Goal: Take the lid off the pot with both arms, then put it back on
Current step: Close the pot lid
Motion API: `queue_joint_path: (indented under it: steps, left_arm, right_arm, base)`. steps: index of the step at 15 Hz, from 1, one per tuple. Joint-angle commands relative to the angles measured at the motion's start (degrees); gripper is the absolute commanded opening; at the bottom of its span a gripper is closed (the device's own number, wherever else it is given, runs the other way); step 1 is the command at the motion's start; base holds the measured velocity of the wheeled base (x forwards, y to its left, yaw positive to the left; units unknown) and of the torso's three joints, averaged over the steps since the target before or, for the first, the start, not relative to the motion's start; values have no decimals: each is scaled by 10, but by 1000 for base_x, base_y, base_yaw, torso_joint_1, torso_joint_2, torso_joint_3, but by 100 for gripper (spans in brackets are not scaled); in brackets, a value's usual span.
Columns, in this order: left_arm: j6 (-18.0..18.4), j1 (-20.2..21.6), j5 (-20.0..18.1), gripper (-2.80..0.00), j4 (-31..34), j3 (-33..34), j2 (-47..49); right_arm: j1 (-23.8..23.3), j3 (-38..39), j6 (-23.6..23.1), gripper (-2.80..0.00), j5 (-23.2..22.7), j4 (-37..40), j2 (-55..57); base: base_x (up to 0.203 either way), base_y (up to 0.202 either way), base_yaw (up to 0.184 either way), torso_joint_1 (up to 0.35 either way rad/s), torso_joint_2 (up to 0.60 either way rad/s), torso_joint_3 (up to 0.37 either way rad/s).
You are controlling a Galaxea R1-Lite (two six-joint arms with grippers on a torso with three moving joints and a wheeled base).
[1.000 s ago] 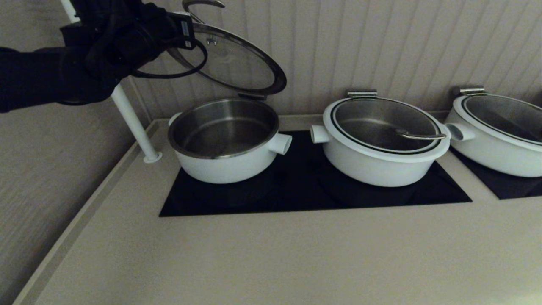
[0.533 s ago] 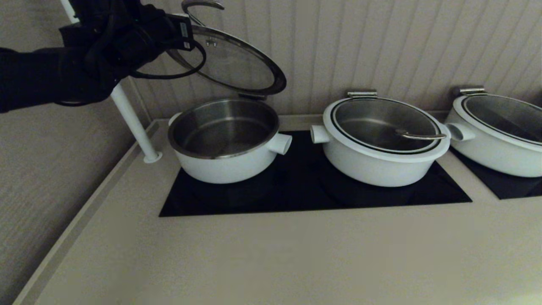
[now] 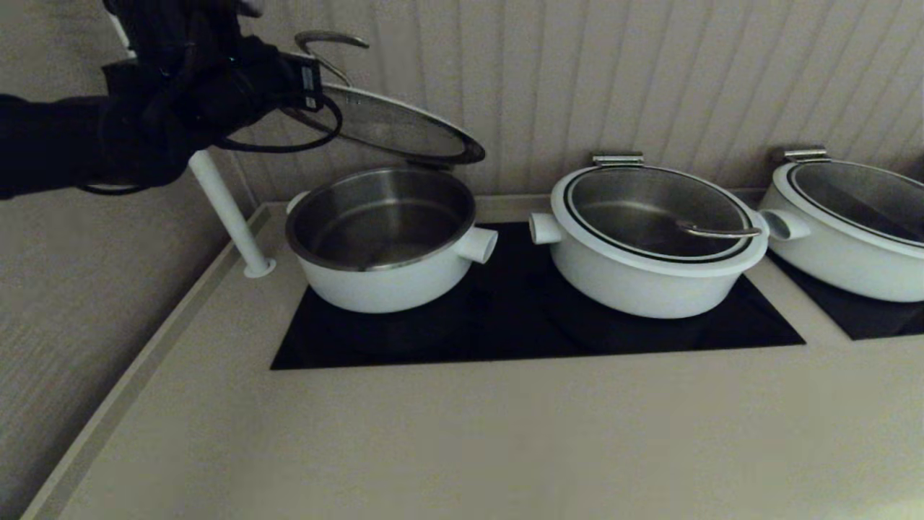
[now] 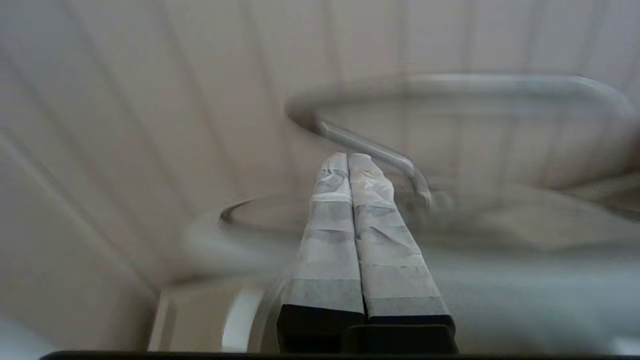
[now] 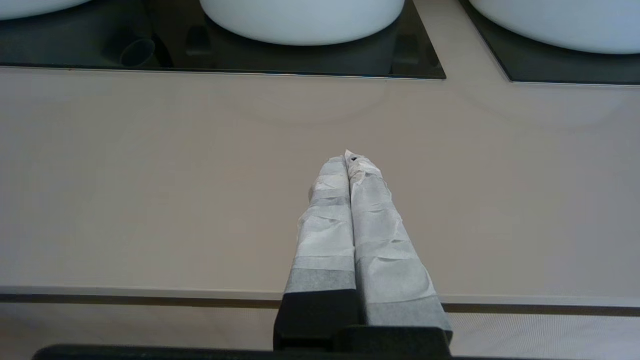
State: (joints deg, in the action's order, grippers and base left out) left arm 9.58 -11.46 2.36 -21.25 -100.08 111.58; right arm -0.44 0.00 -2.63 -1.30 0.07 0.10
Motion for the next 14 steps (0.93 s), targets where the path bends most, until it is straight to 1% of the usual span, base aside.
queue_joint_path:
  steps: [1,8,11,14]
  left_arm:
    - [1,-1,-1,-280,-10,5,-5]
    - [2,-1,0,-280,-11,53,-32]
    - [2,2,0,-280,-11,93,-54]
    - [2,5,0,-280,-11,119,-67]
  right_arm:
    - [0,0,0,-280,0,0,0]
    - [0,0,0,-280,0,0,0]
    - [0,0,-1,-280,0,0,0]
    - [0,0,0,-280,0,0,0]
  base:
    - [0,0,0,0,0,0]
    - [0,0,0,0,0,0]
    - [0,0,0,0,0,0]
    - [0,0,0,0,0,0]
